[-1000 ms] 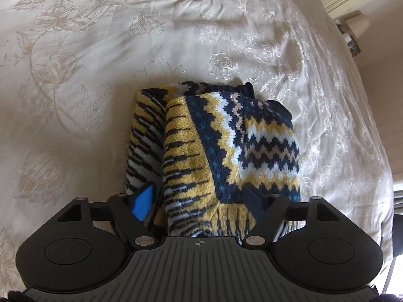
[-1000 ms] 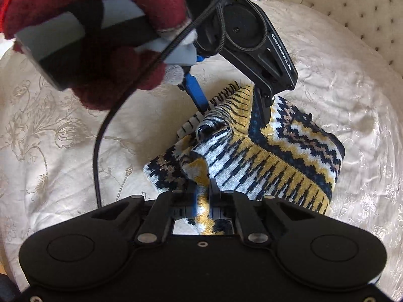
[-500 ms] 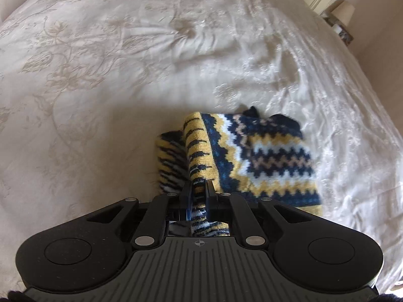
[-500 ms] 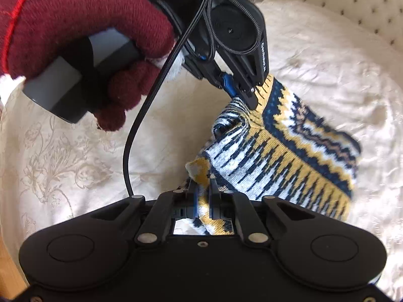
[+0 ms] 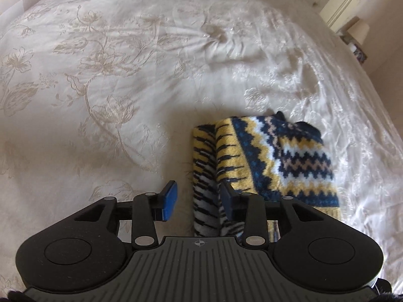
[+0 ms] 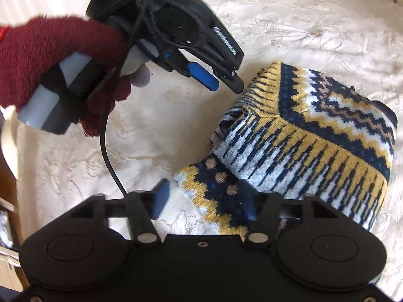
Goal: Fold small clothes
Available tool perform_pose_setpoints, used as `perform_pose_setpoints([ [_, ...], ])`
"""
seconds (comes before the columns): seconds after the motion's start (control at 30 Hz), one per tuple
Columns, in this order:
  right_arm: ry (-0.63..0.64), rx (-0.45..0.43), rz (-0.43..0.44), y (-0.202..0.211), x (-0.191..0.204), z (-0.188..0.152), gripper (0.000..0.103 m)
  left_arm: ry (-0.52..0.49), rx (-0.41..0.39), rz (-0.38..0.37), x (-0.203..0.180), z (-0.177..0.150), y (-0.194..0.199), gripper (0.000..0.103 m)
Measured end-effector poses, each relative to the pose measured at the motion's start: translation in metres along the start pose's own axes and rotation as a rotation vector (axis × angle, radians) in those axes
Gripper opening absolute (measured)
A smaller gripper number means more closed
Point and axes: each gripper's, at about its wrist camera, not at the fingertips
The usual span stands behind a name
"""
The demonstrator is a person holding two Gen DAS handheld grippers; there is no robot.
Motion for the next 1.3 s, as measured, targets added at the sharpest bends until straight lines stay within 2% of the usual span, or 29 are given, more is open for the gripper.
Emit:
perform_pose_setpoints([
  [0.03,-0.017,-0.015,0.008,0.007,-0.004,-0.002,0.068,-0.002,-0.010,-0.018,-0.003,-0.002,0.006,0.048],
  [0.1,-0.063,-0.042,0.009,0.023,-0.015,-0.003,0.072,0.004,-0.022,-0.041,-0.010,-0.005,0.010,0.067],
  [0.13,-0.098,-0.055,0.009,0.029,-0.022,-0.004,0.077,0.010,-0.023,-0.054,-0.012,-0.008,0.012,0.069],
  [0.33,-0.393,-0.104,-0.038,0.053,-0.085,-0.013,0.082,0.046,0.050,-0.097,-0.013,-0.036,0.007,0.069],
  [0.5,-0.634,-0.098,-0.090,0.051,-0.151,-0.024,0.083,0.069,0.102,-0.102,-0.008,-0.055,-0.001,0.069],
  [0.73,-0.834,-0.065,-0.041,0.018,-0.214,-0.032,0.083,0.123,0.140,-0.124,0.000,-0.066,-0.013,0.069],
  [0.9,-0.853,0.030,0.024,-0.024,-0.221,-0.033,0.073,0.109,0.163,-0.148,-0.001,-0.064,-0.026,0.069],
  [1.03,-0.840,0.048,0.086,-0.048,-0.213,-0.023,0.073,0.120,0.191,-0.192,-0.001,-0.060,-0.044,0.070],
  [1.1,-0.808,0.060,0.104,-0.056,-0.206,-0.015,0.073,0.120,0.204,-0.210,-0.001,-0.058,-0.053,0.076],
  [1.23,-0.770,0.070,0.096,-0.063,-0.201,-0.006,0.074,0.145,0.218,-0.258,0.003,-0.055,-0.069,0.080],
  [1.3,-0.764,0.072,0.093,-0.061,-0.201,-0.007,0.073,0.159,0.227,-0.295,0.006,-0.052,-0.070,0.078],
])
Point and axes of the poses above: each gripper's, at about its wrist camera, not at the fingertips, and y roughly against the way its jaws point, x to its left, z to its top, and after that the axes turned 10 degrees about -z, right-handed
